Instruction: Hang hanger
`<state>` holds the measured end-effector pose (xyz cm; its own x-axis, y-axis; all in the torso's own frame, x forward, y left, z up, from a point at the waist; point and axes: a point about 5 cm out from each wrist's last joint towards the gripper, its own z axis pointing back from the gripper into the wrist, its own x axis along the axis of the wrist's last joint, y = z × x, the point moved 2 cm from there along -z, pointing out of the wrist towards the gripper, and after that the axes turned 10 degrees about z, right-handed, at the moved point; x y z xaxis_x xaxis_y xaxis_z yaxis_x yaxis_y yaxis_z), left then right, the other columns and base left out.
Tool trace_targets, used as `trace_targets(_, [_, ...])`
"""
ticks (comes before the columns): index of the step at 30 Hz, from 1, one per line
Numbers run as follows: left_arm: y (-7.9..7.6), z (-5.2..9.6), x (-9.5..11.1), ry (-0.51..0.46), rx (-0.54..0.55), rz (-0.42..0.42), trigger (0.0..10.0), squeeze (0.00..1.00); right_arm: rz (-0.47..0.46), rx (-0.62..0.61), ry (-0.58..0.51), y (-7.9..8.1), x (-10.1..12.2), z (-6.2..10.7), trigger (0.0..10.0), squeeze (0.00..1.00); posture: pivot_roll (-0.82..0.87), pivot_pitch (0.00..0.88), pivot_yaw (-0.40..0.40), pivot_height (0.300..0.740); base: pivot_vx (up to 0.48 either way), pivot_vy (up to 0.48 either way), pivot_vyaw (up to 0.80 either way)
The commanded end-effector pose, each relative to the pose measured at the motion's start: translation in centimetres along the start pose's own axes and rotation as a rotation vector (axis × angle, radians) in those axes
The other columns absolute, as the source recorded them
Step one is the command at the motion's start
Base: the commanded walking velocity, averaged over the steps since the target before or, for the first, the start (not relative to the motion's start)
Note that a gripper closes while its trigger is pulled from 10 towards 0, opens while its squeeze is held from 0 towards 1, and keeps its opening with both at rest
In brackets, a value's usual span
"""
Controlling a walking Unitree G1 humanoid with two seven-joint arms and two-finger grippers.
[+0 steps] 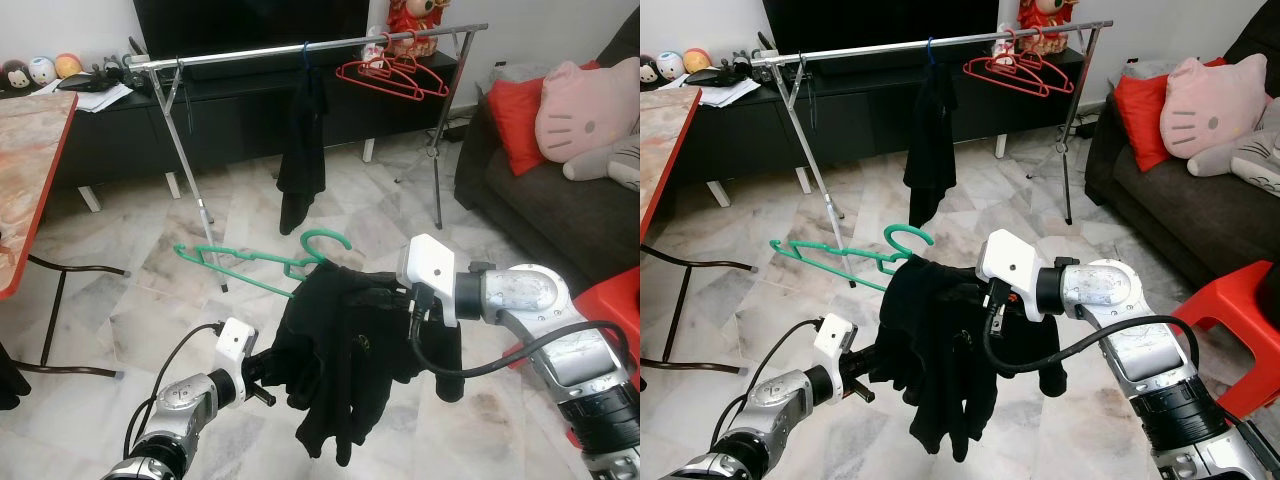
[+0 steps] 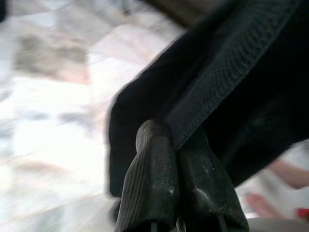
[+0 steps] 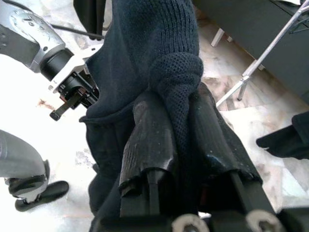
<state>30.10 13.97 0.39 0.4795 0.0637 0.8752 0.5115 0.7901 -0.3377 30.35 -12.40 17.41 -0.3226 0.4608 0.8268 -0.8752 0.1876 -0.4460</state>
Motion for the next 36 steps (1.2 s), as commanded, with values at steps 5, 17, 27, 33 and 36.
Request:
trace_targets(5, [3.2, 1.5, -1.0, 0.103, 0.294, -0.097, 4.5, 0.00, 0.029, -0.008, 0.145, 0.1, -2.5, 1.2, 10.0, 0.00, -0.17, 0.000, -0.021, 0.740, 0.000, 0.000, 0.00])
trace_targets(17, [6.2, 3.8, -1.8, 0.154, 0.542, -0.090, 10.0, 0.00, -0.014, 0.104, 0.371, 2.8, -7.0, 3.4, 10.0, 0.00, -0.16, 0.000, -0.014, 0.740, 0.000, 0.000, 0.00])
trace_targets(27, [6.4, 3.7, -1.4, 0.152, 0.562, -0.093, 10.0, 0.00, 0.042, 0.107, 0.606, 2.9, -10.1, 4.5, 10.0, 0.00, -0.16, 0.003, -0.019, 0.740, 0.000, 0.000, 0.00])
trace_targets(33, [6.2, 3.1, 0.8, 0.105, 0.485, -0.090, 10.0, 0.00, 0.063, 0.085, 0.631, 3.1, -10.5, 3.3, 10.0, 0.00, -0.15, 0.004, -0.019, 0.740, 0.000, 0.000, 0.00])
trace_targets(36, [5.8, 2.6, 2.0, 0.066, 0.431, -0.081, 10.0, 0.00, 0.069, 0.086, 0.648, 3.5, -10.8, 2.7, 10.0, 0.00, -0.14, 0.002, -0.019, 0.740, 0.000, 0.000, 0.00])
